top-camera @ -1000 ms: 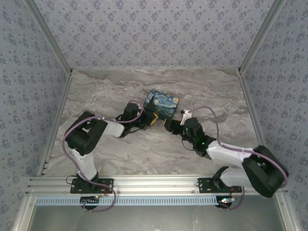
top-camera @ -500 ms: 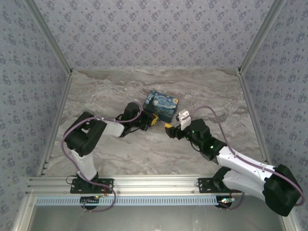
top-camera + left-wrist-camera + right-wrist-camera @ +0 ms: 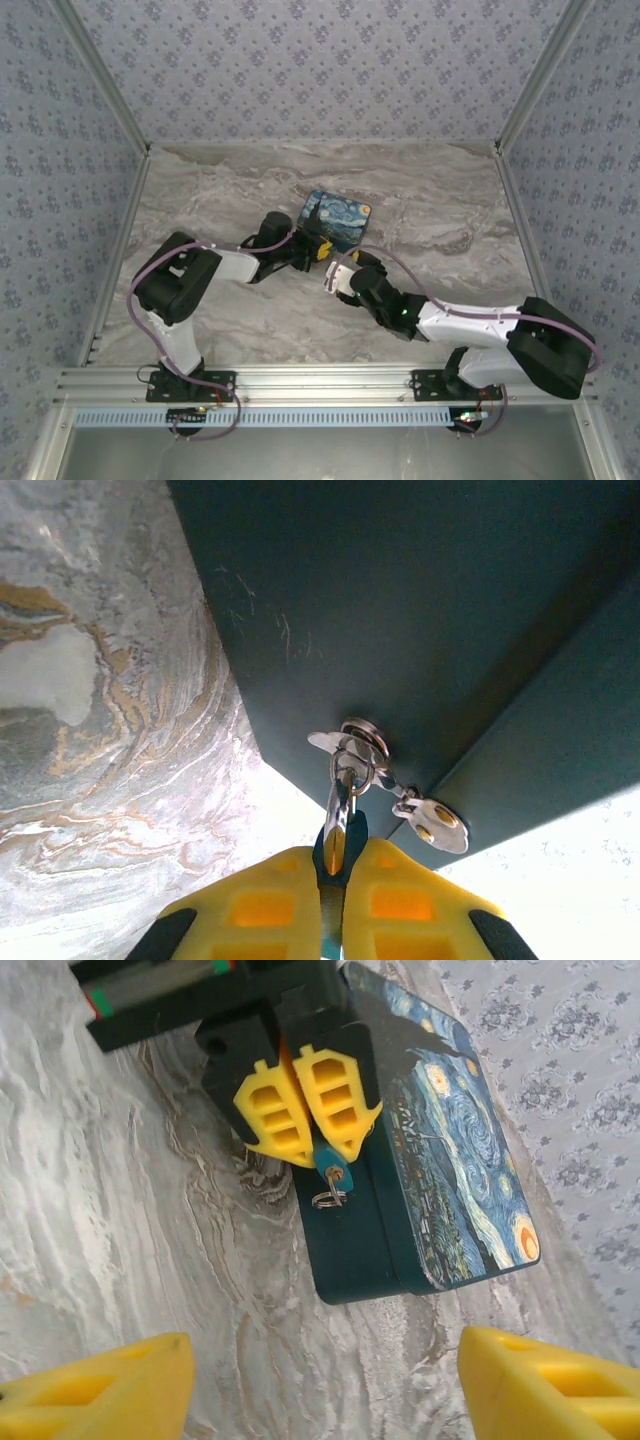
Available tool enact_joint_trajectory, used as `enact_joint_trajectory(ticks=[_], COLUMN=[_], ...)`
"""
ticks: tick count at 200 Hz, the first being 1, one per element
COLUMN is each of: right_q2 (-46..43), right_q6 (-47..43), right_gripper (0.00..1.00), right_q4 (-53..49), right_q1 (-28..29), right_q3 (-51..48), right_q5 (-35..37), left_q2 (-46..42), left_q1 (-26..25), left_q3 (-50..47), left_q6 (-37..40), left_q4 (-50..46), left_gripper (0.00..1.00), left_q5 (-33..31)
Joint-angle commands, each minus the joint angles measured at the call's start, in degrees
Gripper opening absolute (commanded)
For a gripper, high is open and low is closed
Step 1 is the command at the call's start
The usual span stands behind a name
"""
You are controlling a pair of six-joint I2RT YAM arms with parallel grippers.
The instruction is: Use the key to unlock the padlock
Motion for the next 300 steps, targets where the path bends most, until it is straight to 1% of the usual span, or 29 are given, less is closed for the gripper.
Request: enact_joint_trajectory(ticks=[1,18,46,89,109,114,130,139,153,166,182,191,207,222,246,262,300], right_q2=[0.6,0.7,0.4,3.2,4.9,5.3,7.0,8.0,9.4,10.4,11.4,11.7,12.3,12.8,13.9,14.2,14.8], right_q6=[-4.2,-4.9,-4.2,-8.7,-9.3,-9.2,-9.1,-9.0,-8.9,-8.7,-8.4,-8.3,-7.8,-7.2,-6.8,-6.8,-5.9], right_gripper=[0.66,0.66,0.65,0.65,0.63,0.61,0.56,0.51,0.50,0.42,0.37,0.36,0.28,0.27,0.19,0.17,0.08], right_q4=[0.9,1.9,2.1,2.7,2.9,3.0,3.0,3.2,3.4,3.6,4.1,4.5,4.8,5.3,5.9,6.6,7.9], right_q1=[-1.4,-3.3,-8.0,-10.4,-11.0,-11.0,-11.0,-11.0,-11.1,-11.1,-11.2,-11.3,-11.6,-11.6,-11.6,-11.6,-11.9], right_q3=[2.7,2.5,2.7,4.1,5.0,5.3,6.3,6.9,7.7,8.2,8.3,8.3,8.4,8.4,8.7,8.7,8.6], right_q5=[-0.7,-5.0,-14.5,-17.6,-18.4,-18.5,-18.3,-18.3,-18.4,-18.3,-18.1,-17.9,-17.6,-17.4,-16.6,-16.3,-15.8], left_q2=[-2.8,-2.8,-2.7,-2.4,-2.1,-2.0,-1.9,-1.7,-1.5,-1.4,-1.1,-1.1,-1.1,-1.0,-0.9,-0.9,-0.7], left_q1=[-0.9,-1.0,-1.4,-1.7,-1.8,-1.8,-1.9,-2.0,-2.0,-2.0,-2.1,-2.2,-2.2,-2.2,-2.2,-2.2,-2.3], left_q3=[1.5,1.8,2.4,2.8,2.9,2.8,3.0,3.1,3.3,3.3,3.2,3.1,3.1,3.1,3.1,3.1,3.0], left_q6=[-1.2,-1.1,-0.7,-0.3,-0.6,-0.7,-0.7,-0.5,-0.5,-0.6,-1.1,-1.3,-1.2,-1.2,-1.2,-1.2,-1.2], left_q4=[-1.7,-2.2,-3.1,-3.8,-3.5,-3.4,-3.4,-3.4,-3.3,-3.3,-2.8,-2.4,-2.3,-2.4,-2.2,-2.3,-2.4], left_gripper=[0.00,0.00,0.00,0.00,0.00,0.00,0.00,0.00,0.00,0.00,0.00,0.00,0.00,0.00,0.00,0.00,0.00], left_q5=[1.1,1.1,1.6,1.5,1.6,1.6,1.6,1.7,1.8,1.8,1.9,1.9,1.9,1.9,2.0,2.0,2.1])
